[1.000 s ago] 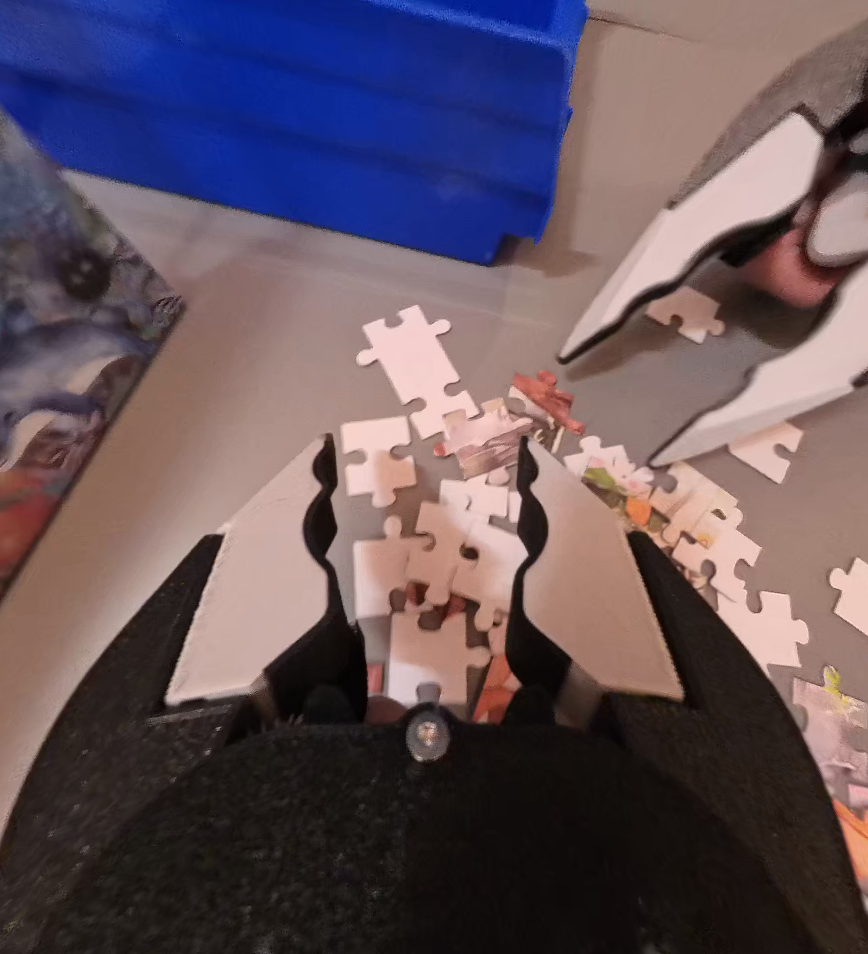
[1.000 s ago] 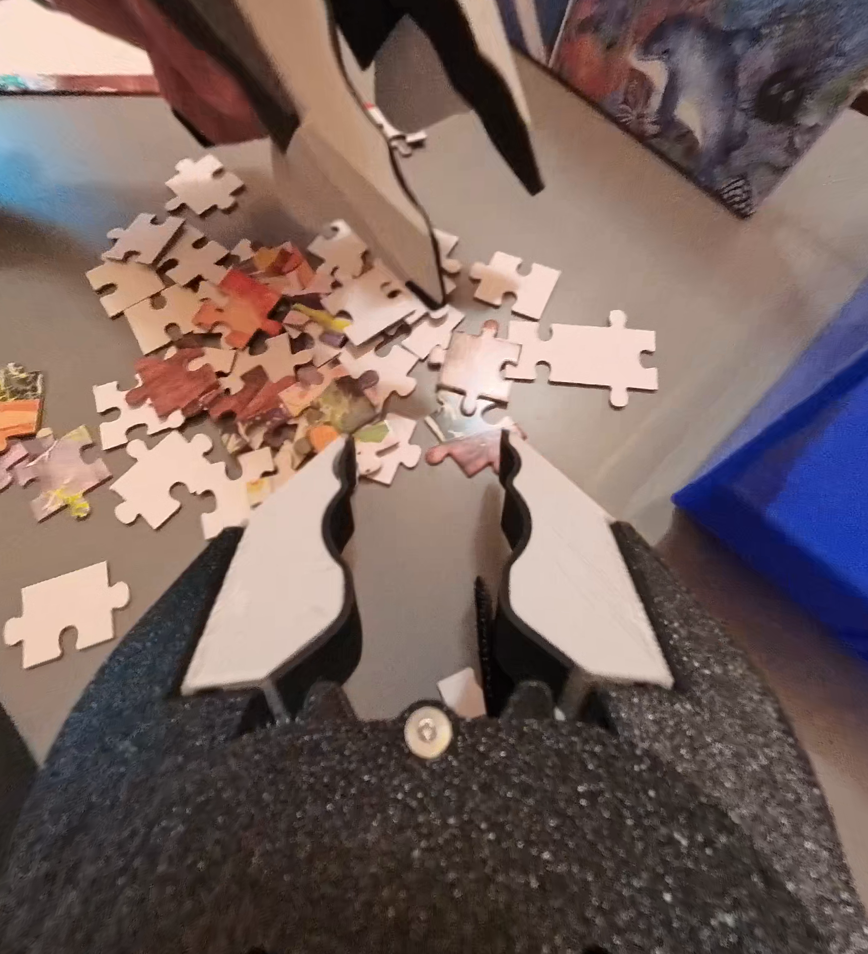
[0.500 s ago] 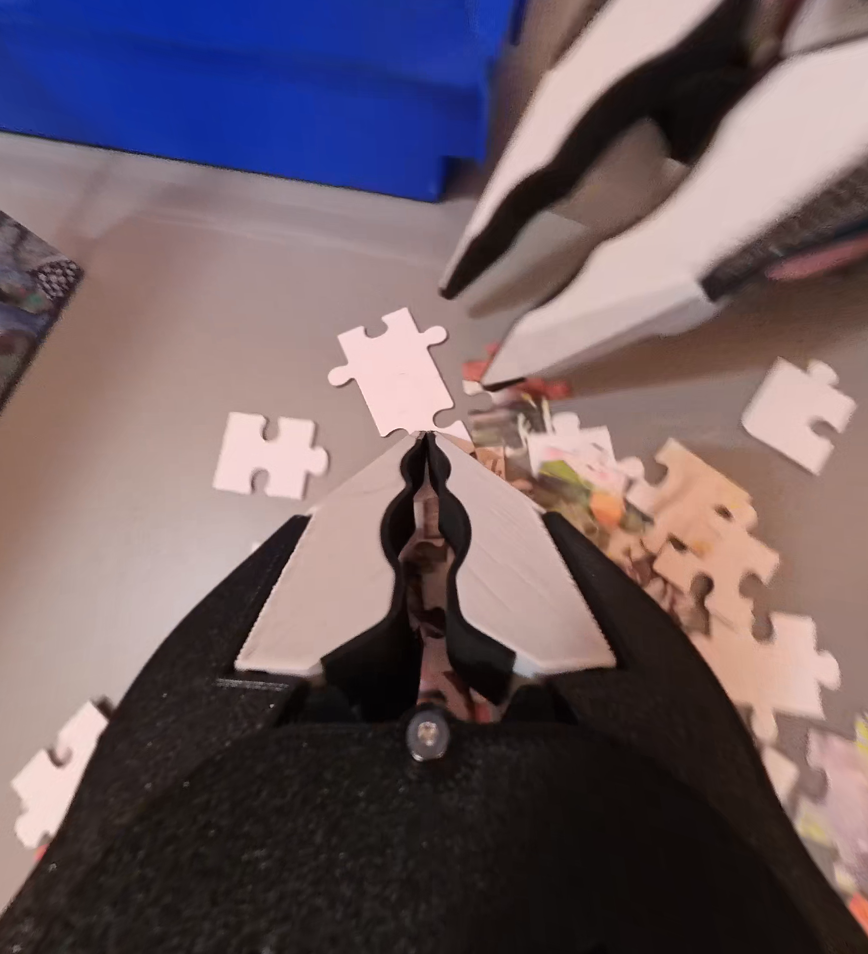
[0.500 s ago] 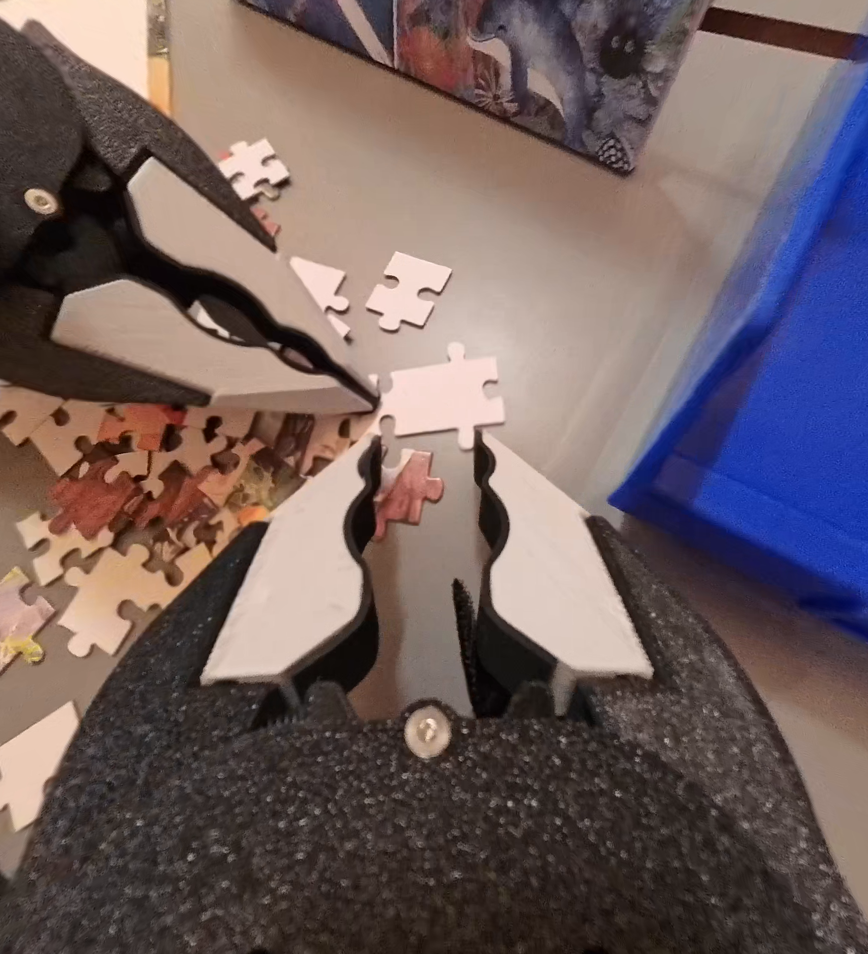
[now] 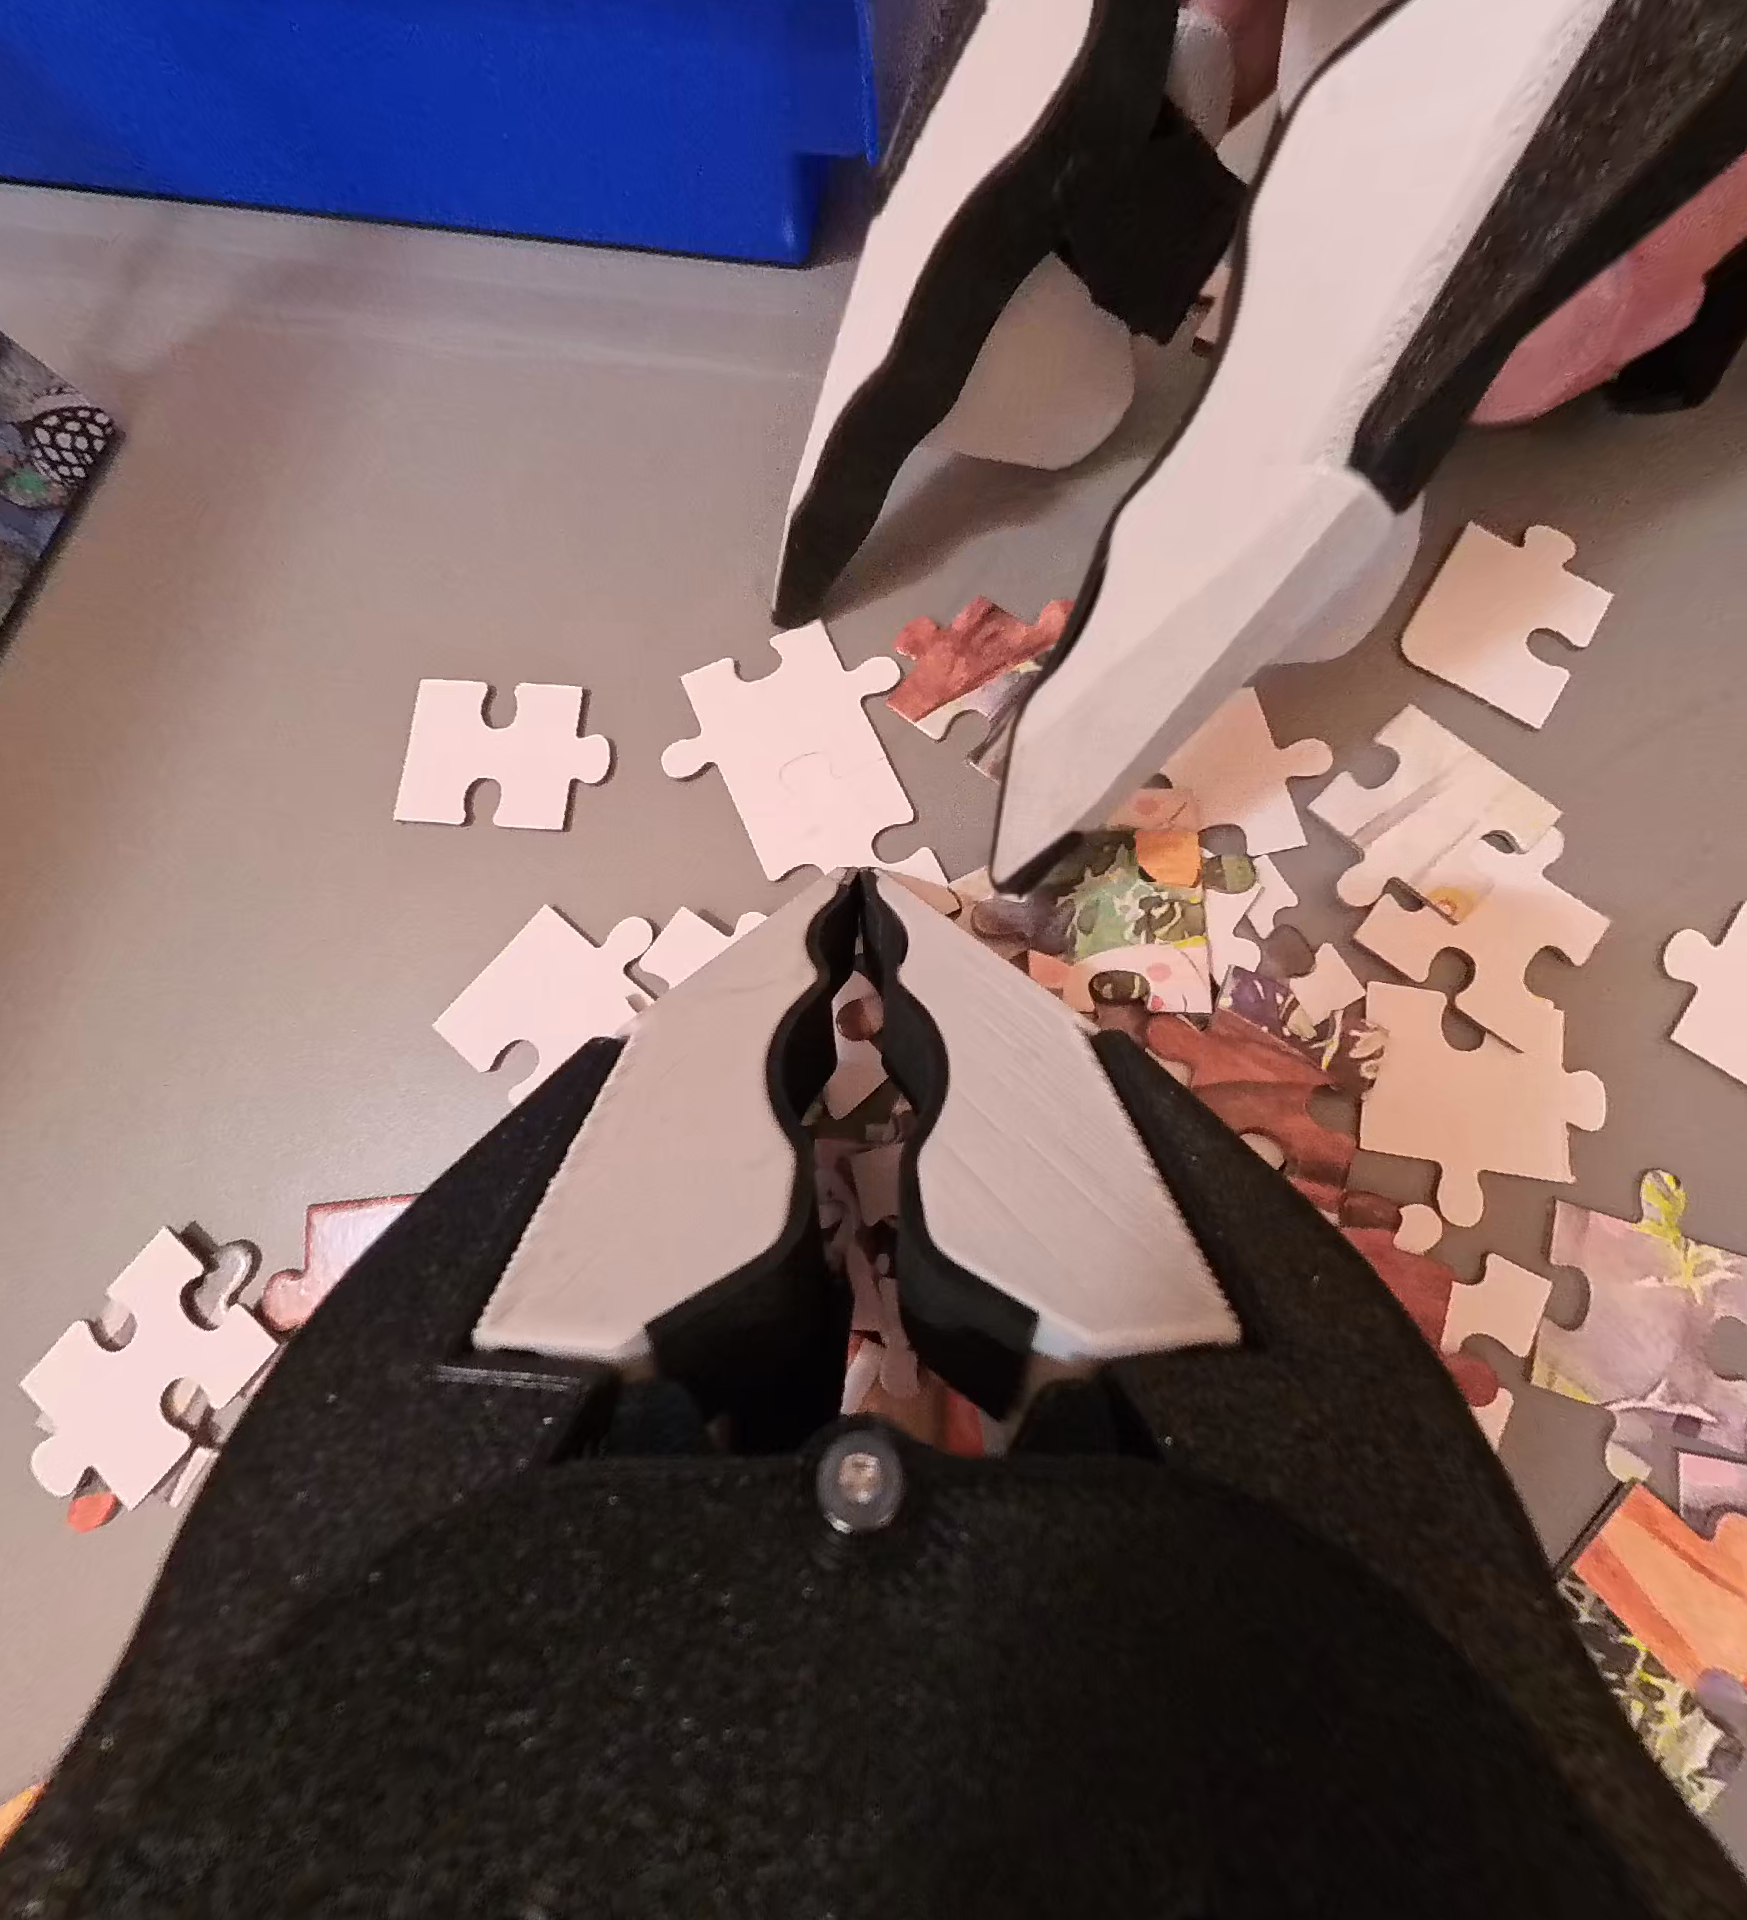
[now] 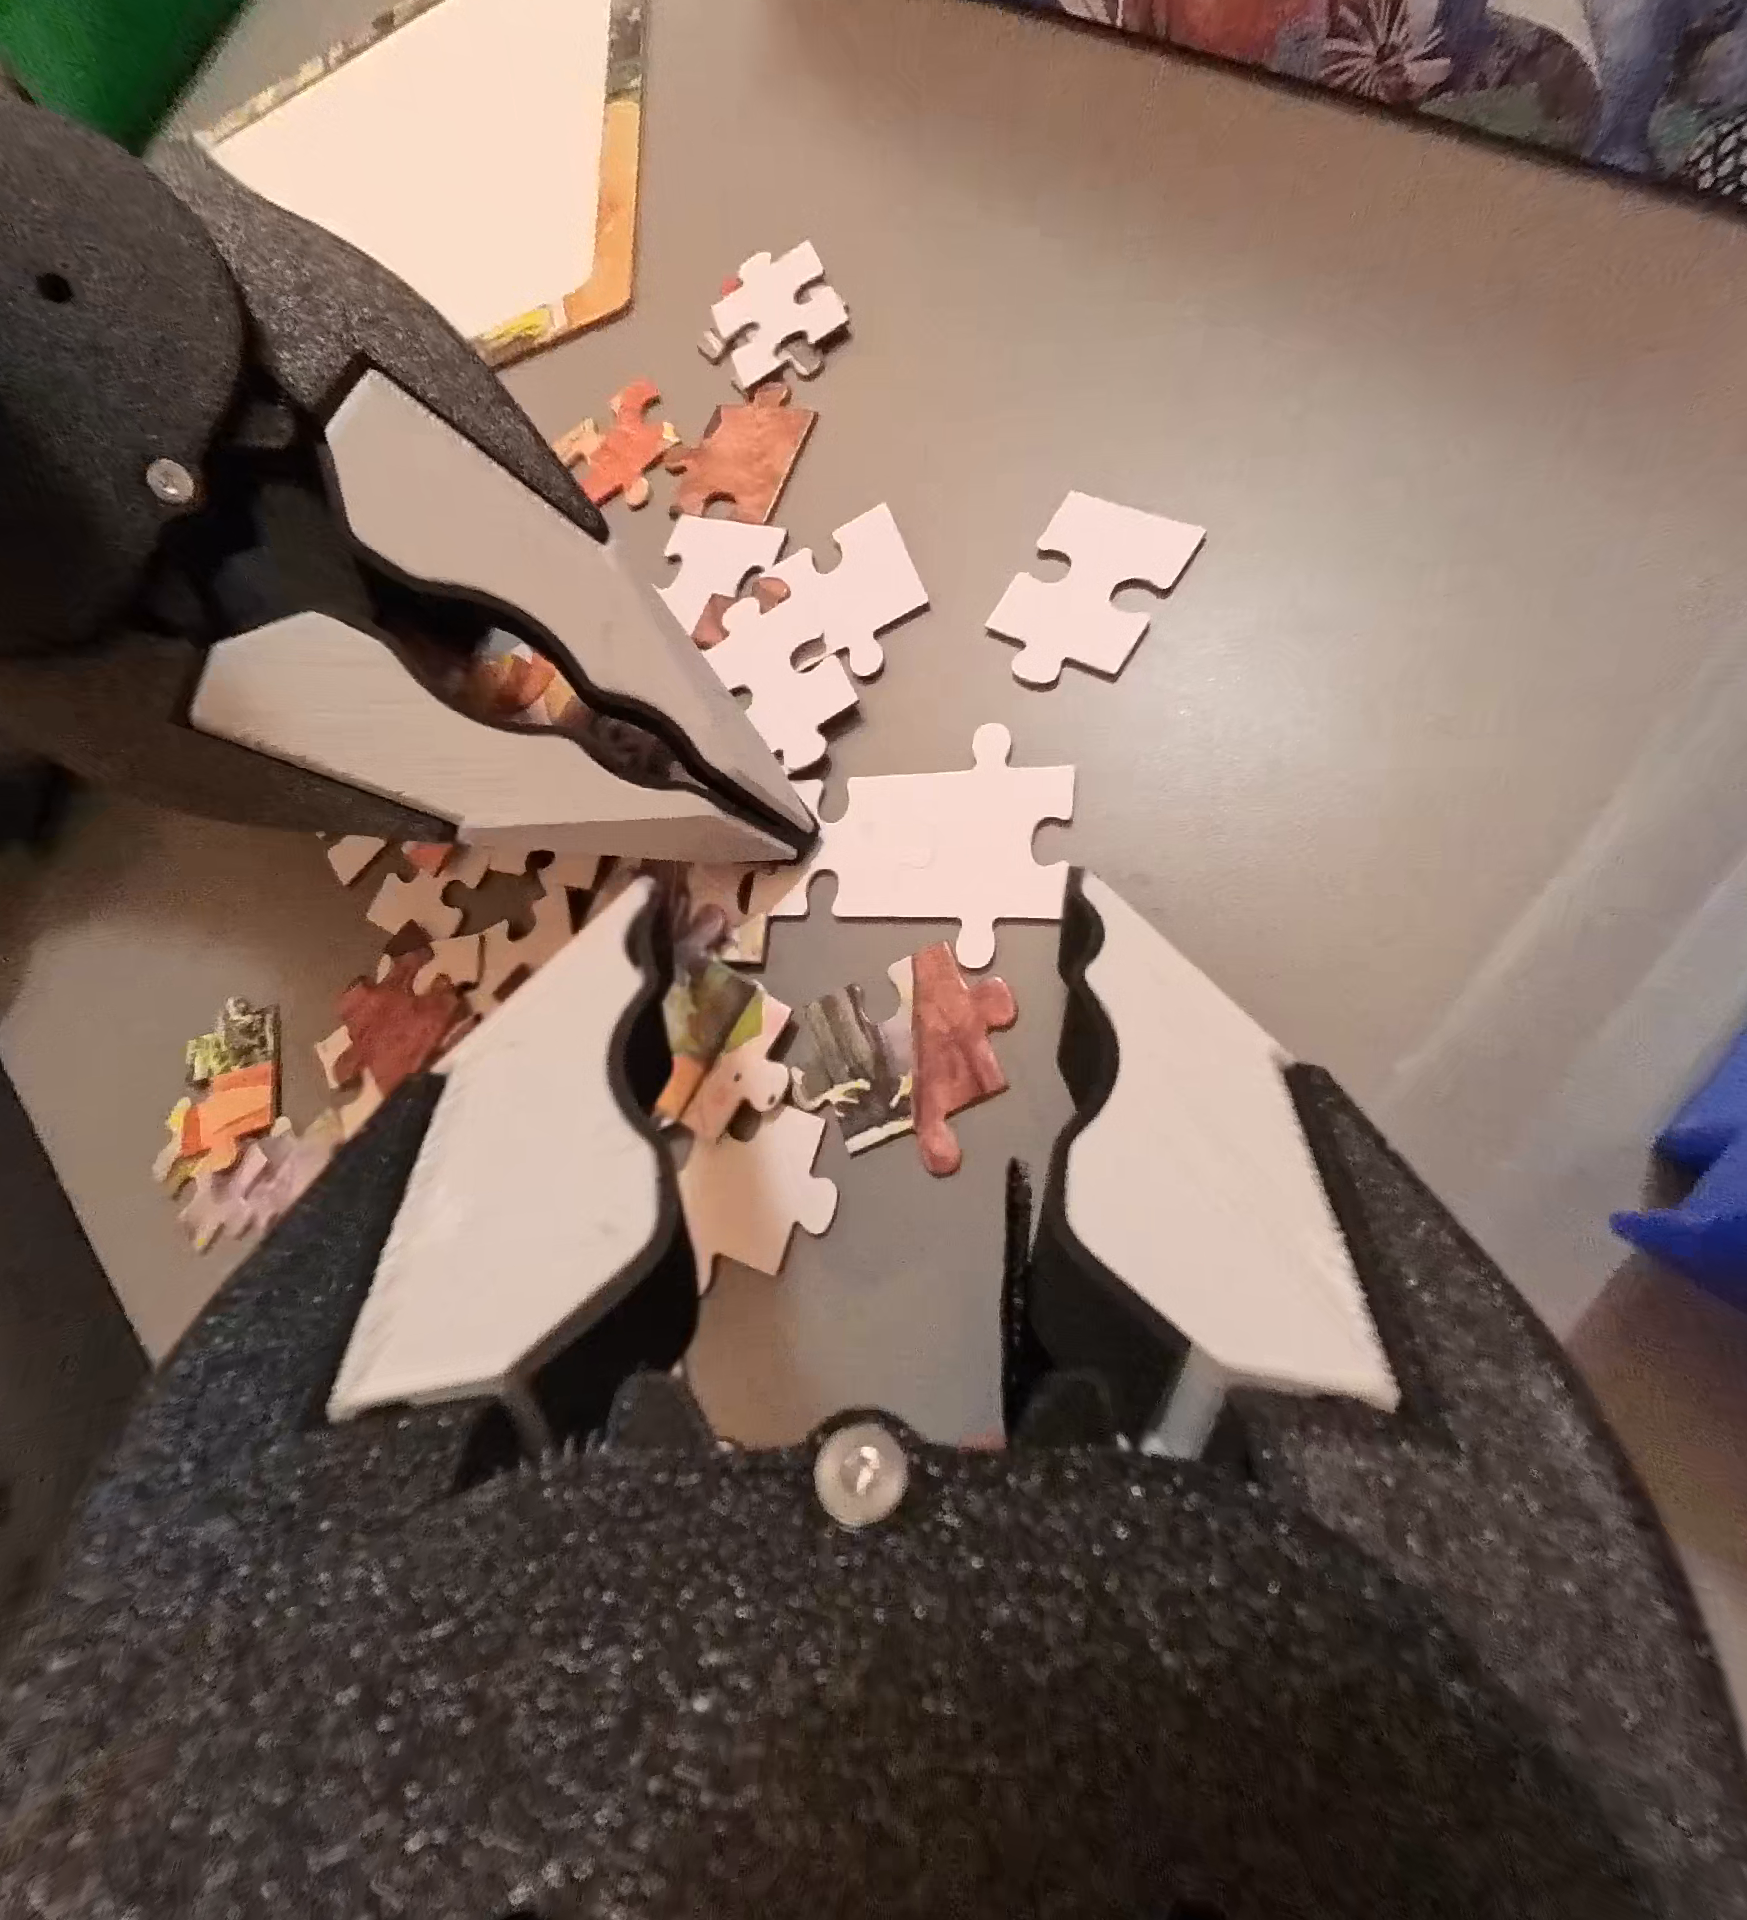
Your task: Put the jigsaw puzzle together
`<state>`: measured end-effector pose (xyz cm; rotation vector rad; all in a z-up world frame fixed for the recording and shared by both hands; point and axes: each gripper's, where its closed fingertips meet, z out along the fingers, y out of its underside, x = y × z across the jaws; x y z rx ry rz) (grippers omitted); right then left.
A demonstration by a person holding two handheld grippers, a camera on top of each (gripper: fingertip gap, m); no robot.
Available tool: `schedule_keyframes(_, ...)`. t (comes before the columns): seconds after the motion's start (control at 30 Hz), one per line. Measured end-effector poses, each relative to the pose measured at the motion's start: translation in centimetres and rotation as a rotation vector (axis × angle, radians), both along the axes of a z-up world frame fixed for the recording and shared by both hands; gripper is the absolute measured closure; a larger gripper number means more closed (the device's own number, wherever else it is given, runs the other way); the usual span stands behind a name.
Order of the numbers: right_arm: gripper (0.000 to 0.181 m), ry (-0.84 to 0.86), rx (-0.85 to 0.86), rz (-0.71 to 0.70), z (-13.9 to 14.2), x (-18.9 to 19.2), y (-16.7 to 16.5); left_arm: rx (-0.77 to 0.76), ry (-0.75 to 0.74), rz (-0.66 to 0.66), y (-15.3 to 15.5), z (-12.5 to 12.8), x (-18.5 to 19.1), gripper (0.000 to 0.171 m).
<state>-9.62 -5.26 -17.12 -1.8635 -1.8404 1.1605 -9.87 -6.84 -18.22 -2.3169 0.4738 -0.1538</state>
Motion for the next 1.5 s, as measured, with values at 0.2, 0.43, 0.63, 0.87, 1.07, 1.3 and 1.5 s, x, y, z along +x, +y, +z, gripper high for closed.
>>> schedule_keyframes(0.2,0.150,0.332,-0.486,0.171,9.1,1.2,-3.4,0.003,-0.018,-0.002,0.0,0.0,0.0,0.171)
schedule_keyframes(0.43,0.117,0.189,-0.151,-0.034,5.3,0.7,0.7,0.004,-0.036,-0.016,0.0,0.1,-0.1,0.171)
schedule_keyframes(0.63,0.168,-0.046,-0.021,-0.009,-0.2,-0.5,0.1,-0.001,-0.071,-0.008,0.0,0.1,-0.1,0.171)
schedule_keyframes(0.87,0.179,0.428,0.040,-0.025,12.7,1.0,-0.8,0.005,-0.074,0.009,-0.1,0.8,-1.2,0.171)
schedule_keyframes(1.07,0.091,-0.039,0.157,0.089,4.3,5.0,-3.6,0.223,-0.306,0.170,-1.1,10.6,-8.2,0.139)
schedule_keyframes(1.3,0.086,-0.274,0.464,0.014,-1.3,13.6,0.6,-0.037,-0.355,-0.158,-9.7,5.7,-3.7,0.070)
schedule_keyframes(1.5,0.092,-0.058,0.305,-0.137,-0.4,15.7,3.5,-0.146,-0.175,-0.094,-17.9,0.6,-4.0,0.065)
